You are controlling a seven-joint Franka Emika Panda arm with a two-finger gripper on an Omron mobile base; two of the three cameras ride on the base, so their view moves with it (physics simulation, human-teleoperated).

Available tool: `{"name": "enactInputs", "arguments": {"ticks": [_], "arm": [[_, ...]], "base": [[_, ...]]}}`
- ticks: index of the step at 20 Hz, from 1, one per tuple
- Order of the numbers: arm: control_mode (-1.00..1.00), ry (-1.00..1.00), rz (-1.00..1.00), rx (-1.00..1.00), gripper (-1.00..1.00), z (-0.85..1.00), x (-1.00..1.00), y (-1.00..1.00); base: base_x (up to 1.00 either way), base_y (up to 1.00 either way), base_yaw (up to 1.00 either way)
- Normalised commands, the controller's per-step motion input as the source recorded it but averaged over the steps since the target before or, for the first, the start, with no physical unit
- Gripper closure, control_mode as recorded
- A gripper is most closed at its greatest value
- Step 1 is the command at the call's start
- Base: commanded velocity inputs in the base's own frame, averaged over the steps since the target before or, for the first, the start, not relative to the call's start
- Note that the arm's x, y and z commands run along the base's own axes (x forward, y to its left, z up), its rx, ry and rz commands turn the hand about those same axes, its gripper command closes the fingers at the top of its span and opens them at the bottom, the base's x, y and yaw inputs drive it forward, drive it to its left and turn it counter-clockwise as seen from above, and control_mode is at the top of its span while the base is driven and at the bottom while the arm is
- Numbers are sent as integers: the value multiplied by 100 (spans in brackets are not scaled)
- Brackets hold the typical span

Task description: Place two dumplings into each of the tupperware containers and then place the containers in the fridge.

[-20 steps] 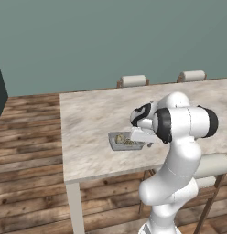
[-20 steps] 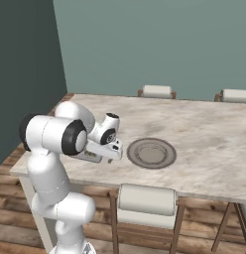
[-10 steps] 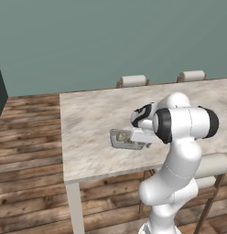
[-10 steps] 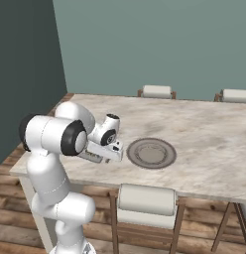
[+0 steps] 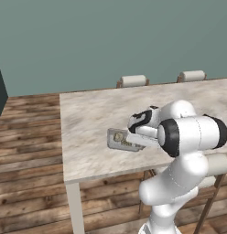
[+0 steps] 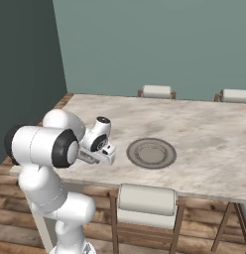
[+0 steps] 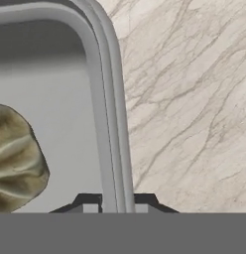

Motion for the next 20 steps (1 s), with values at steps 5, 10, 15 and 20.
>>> {"name": "enactInputs", "arguments": {"ticks": [5,10,15,20], "arm": [[-100,-5,-25,0,100,75,-92,-26],[-100,0,-23,-1,100,100,-100,-45],[-100,0,-10,-10,100,92,-100,-11],[-100,1,-13,-12,100,54,-98,-2]], "base": [[0,0,0],[0,0,0],[0,0,0],[0,0,0]]}}
